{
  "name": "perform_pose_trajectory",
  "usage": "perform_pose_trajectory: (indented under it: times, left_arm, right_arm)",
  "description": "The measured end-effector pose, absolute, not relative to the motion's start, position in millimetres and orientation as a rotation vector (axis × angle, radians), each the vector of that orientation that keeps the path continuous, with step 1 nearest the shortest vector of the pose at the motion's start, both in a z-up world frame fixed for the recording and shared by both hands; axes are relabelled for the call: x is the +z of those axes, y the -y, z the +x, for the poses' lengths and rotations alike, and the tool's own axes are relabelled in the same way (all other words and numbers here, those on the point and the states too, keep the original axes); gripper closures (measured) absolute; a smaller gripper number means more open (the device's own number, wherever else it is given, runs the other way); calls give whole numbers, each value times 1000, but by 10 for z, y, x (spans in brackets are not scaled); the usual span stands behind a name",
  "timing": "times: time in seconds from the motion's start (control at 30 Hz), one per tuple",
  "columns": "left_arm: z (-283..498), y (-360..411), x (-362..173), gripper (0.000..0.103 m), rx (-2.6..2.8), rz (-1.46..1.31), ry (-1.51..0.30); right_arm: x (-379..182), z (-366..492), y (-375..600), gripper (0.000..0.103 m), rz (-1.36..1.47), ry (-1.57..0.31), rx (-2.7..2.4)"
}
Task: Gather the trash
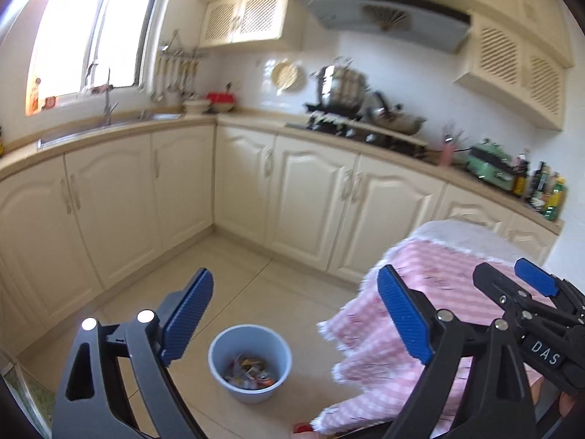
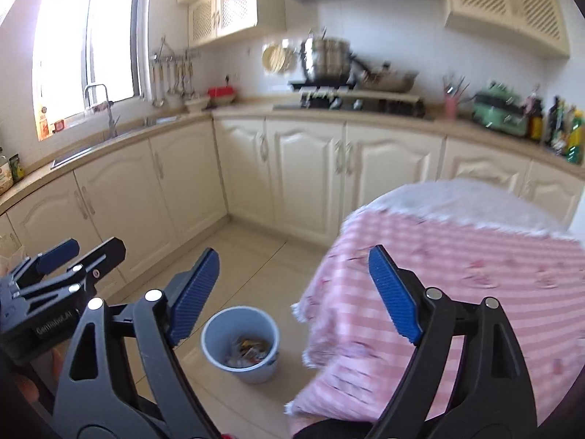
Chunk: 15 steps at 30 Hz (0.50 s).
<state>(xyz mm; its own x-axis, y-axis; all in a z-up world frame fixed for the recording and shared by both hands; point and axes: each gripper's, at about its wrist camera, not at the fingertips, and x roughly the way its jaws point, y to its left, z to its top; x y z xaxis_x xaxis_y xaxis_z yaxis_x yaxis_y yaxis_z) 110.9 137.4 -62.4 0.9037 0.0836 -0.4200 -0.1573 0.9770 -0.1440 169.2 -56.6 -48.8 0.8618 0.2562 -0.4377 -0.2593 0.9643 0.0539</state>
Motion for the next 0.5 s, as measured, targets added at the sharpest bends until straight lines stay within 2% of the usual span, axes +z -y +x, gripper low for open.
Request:
perform_pose_trajectory:
  times: [0.17,0.5]
  left_arm:
    - [751,-1009,-297,9,81,-145,-350]
    - [90,-430,148,8,30,-76,-211]
  right_arm:
    - [-214,1239,1042,15,10,-377,224]
    - [165,465,1579,12,-11,-219,132]
